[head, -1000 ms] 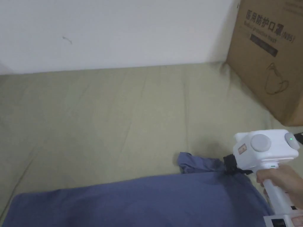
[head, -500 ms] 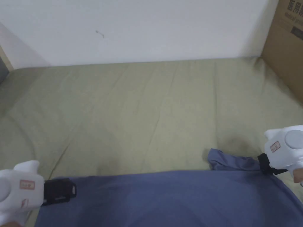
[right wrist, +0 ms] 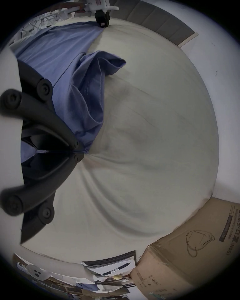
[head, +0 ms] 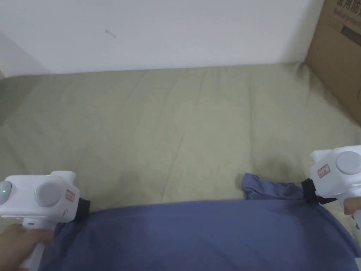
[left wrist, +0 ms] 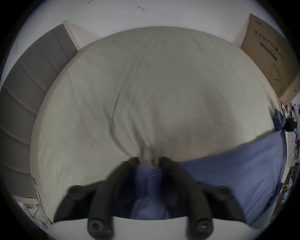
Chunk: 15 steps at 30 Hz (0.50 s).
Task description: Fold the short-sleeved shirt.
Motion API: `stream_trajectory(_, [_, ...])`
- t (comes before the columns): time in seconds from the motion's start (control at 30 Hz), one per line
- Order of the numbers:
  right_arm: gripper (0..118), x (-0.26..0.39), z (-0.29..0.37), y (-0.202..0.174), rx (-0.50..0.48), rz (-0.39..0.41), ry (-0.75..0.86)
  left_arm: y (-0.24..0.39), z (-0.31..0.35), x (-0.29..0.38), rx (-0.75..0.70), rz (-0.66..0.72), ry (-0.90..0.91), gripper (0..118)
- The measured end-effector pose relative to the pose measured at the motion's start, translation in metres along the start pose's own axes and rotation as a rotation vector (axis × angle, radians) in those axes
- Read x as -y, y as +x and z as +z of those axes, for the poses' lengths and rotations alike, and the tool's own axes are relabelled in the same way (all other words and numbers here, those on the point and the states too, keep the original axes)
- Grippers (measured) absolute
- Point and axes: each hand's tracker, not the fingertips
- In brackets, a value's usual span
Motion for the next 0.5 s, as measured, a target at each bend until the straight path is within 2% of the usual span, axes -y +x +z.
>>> stream_trajectory(0.17, [0, 0.001, 0.027, 0.006, -0.029, -0.024, 0.044, -0.012, 0.012, -0.005, 0.076, 0.081, -0.034, 3])
stream_trajectory(0.33, [0, 0.006, 0.081, 0.021, -0.16, -0.07, 0.106, -0.018, 0.055, 0.001, 0.121, 0.065, 0.031, 3])
stream_trajectory(0.5, [0, 0.039, 0.14, 0.03, -0.134, -0.025, 0.179, -0.024, 0.12, 0.027, 0.132, 0.037, 0.127, 3])
